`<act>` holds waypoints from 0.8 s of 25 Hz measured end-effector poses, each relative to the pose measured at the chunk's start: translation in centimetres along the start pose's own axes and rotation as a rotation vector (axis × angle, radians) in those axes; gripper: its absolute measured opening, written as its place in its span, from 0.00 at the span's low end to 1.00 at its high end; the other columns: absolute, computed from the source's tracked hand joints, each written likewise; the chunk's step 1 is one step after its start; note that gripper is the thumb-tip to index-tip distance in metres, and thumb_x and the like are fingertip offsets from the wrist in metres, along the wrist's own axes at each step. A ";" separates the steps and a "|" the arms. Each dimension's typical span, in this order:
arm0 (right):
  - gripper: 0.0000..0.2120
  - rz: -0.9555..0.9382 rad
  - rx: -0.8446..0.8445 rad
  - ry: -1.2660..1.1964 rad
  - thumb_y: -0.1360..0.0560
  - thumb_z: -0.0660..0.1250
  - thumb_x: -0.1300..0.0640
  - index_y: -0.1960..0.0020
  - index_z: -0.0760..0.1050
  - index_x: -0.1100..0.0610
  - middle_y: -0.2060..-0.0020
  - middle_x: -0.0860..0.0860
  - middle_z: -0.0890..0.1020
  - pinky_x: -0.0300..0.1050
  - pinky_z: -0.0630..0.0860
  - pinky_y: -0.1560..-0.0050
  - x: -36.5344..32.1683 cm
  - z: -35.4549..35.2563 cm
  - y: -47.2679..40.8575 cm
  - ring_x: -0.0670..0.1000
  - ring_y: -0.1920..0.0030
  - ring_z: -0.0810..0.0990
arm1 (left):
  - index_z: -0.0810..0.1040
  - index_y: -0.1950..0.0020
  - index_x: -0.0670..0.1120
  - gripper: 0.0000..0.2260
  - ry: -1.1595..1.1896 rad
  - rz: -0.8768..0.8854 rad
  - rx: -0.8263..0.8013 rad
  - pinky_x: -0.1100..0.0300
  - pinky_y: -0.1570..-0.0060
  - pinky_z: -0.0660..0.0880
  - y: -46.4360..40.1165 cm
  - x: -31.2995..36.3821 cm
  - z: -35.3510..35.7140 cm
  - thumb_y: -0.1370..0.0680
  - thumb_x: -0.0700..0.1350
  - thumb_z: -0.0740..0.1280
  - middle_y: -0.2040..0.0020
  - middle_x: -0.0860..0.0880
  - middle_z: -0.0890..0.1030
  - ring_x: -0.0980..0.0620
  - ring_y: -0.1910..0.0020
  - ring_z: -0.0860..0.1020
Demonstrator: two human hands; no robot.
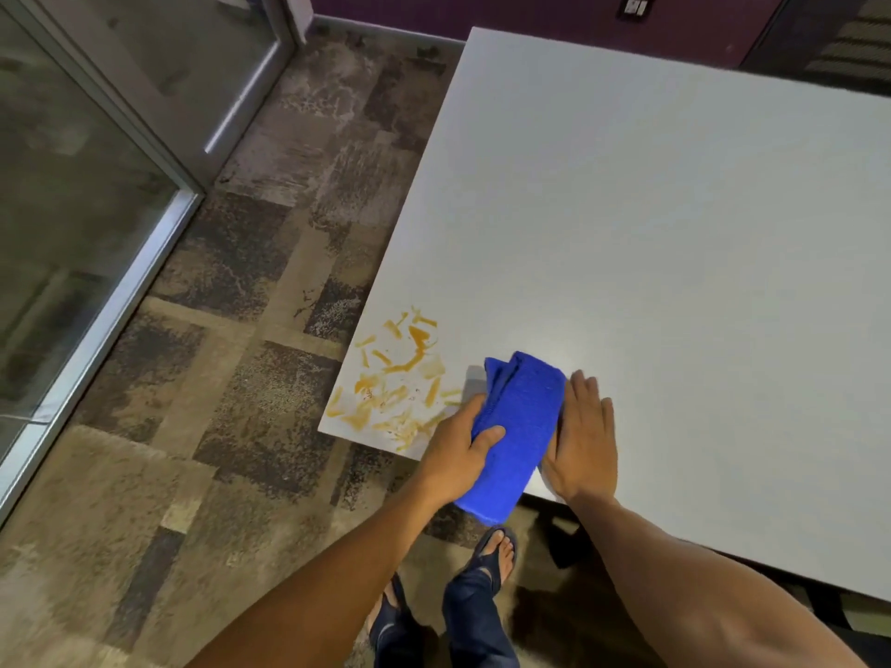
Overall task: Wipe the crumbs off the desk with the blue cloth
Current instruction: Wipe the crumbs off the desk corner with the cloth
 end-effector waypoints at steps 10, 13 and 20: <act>0.31 0.018 0.074 0.075 0.25 0.53 0.59 0.22 0.64 0.62 0.21 0.59 0.66 0.61 0.58 0.20 0.0 0.2 0.0 0.60 0.19 0.61 | 0.55 0.21 0.38 0.31 -1.222 0.576 0.050 0.40 0.23 0.54 -1.5 -1.0 3.2 0.19 0.51 0.61 0.20 0.37 0.55 0.35 0.21 0.51; 0.32 0.013 0.061 0.093 0.25 0.54 0.58 0.21 0.61 0.61 0.20 0.58 0.64 0.61 0.57 0.19 0.5 0.5 -0.2 0.60 0.19 0.59 | 0.48 0.20 0.38 0.34 -1.180 0.443 0.017 0.41 0.22 0.50 -2.7 -1.4 5.8 0.18 0.57 0.55 0.19 0.37 0.49 0.36 0.20 0.46; 0.31 0.035 0.074 0.075 0.23 0.52 0.55 0.20 0.60 0.59 0.20 0.57 0.64 0.59 0.55 0.19 0.8 0.9 -0.2 0.58 0.18 0.58 | 0.47 0.19 0.41 0.32 -1.217 0.459 0.048 0.40 0.22 0.46 -3.6 -3.0 6.2 0.18 0.56 0.53 0.18 0.40 0.47 0.39 0.20 0.44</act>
Point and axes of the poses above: each hand's wrist, its own y-axis away from the middle knuckle, its own z-axis out of the palm, x = y × z, the point moved 5 cm from there along -y, towards the middle knuckle
